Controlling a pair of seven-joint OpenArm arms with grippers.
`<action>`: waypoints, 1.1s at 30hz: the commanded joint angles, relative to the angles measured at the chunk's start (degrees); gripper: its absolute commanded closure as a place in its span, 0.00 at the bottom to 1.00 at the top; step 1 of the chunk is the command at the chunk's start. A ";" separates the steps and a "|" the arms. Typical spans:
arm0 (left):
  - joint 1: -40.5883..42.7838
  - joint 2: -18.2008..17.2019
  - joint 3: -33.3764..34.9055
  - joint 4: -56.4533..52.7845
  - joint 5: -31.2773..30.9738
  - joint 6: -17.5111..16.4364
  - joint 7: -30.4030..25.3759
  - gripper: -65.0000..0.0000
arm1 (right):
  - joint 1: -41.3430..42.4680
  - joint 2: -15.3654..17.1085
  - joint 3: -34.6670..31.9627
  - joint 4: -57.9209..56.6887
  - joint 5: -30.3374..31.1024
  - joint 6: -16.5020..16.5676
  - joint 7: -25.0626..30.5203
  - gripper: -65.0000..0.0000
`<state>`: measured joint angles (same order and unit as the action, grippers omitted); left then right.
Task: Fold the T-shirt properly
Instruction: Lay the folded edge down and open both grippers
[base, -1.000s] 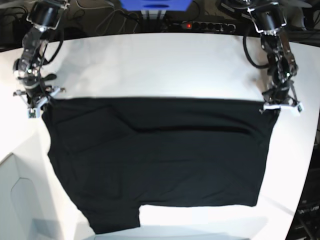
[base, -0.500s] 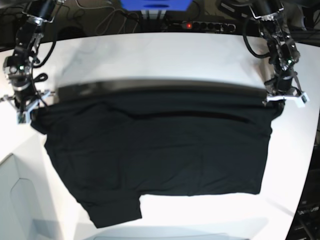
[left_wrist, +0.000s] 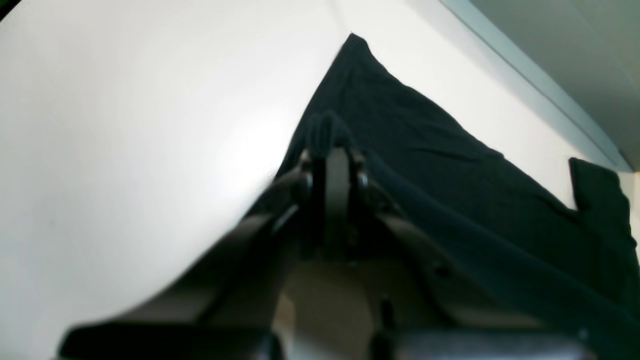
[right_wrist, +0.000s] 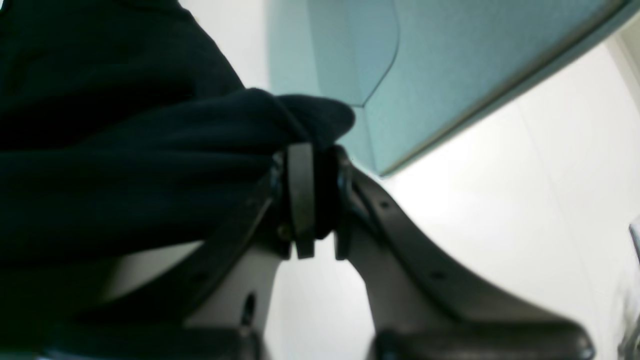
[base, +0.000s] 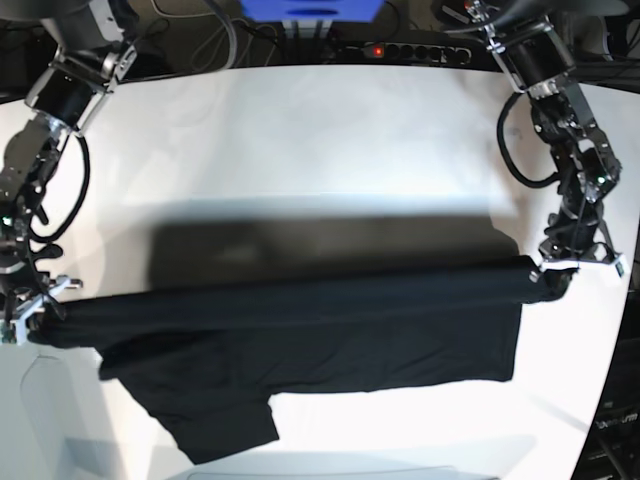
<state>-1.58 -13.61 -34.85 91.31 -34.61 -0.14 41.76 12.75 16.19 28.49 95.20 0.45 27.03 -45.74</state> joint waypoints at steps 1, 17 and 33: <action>-0.39 -0.94 -0.62 1.31 0.10 0.45 -1.54 1.00 | -0.49 1.09 0.56 1.20 -0.32 -1.05 0.94 1.00; 16.40 3.36 -6.69 4.47 -0.16 -0.08 -1.54 1.00 | -24.67 -2.16 1.53 10.78 -0.14 -1.05 4.29 1.00; 27.30 5.21 -6.69 5.35 -0.07 -0.08 -1.54 1.00 | -37.41 -7.35 9.44 13.15 -0.14 -1.05 4.37 1.00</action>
<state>25.23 -7.49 -41.04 95.33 -34.83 -0.25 41.36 -24.58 7.88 37.39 107.31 0.64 26.98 -42.37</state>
